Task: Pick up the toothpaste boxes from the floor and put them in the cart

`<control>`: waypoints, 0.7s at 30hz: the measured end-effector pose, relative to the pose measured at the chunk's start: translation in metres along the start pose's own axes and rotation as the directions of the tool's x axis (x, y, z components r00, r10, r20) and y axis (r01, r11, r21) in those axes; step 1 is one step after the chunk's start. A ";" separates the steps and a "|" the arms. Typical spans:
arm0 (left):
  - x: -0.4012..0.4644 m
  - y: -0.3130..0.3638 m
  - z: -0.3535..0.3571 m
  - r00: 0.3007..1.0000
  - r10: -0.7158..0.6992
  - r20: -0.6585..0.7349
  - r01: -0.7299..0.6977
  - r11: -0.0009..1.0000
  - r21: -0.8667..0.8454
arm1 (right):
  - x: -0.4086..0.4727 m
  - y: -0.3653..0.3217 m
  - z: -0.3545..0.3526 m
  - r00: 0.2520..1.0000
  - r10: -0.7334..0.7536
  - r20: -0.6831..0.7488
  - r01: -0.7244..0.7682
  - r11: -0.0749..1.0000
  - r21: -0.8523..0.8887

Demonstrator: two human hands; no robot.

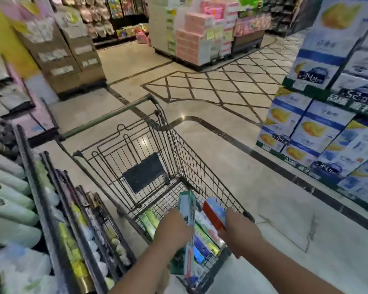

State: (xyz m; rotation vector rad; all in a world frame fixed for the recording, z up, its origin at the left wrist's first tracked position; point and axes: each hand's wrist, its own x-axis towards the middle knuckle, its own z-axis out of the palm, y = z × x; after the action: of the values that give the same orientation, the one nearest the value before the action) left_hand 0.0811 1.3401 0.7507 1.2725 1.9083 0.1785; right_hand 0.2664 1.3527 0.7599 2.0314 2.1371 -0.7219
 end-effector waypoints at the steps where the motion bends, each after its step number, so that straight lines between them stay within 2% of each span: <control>1: 0.012 -0.002 -0.005 1.000 -0.017 -0.018 0.017 1.000 0.000 | 0.017 -0.007 0.001 1.000 -0.023 0.014 0.023 1.000 -0.012; 5: 0.057 -0.008 -0.024 0.991 -0.104 -0.083 0.105 0.995 0.003 | 0.083 -0.035 0.000 0.995 -0.082 0.053 0.083 0.996 -0.032; 9: 0.109 -0.023 -0.031 0.963 -0.236 -0.126 0.227 0.971 -0.079 | 0.156 -0.057 0.012 0.976 -0.186 0.111 0.196 0.977 -0.080; 14: 0.178 -0.043 -0.024 0.908 -0.363 -0.210 0.348 0.931 -0.105 | 0.250 -0.070 0.050 0.952 -0.246 0.184 0.270 0.956 -0.116; 21: 0.275 -0.085 0.027 0.813 -0.547 -0.199 0.505 0.833 -0.226 | 0.342 -0.072 0.138 0.923 -0.300 0.243 0.347 0.920 -0.182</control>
State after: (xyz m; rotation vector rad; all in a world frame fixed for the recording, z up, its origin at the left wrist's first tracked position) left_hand -0.0039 1.5169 0.5388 0.5875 2.3435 0.2087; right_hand 0.1285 1.6104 0.5231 1.4374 2.3319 -0.6631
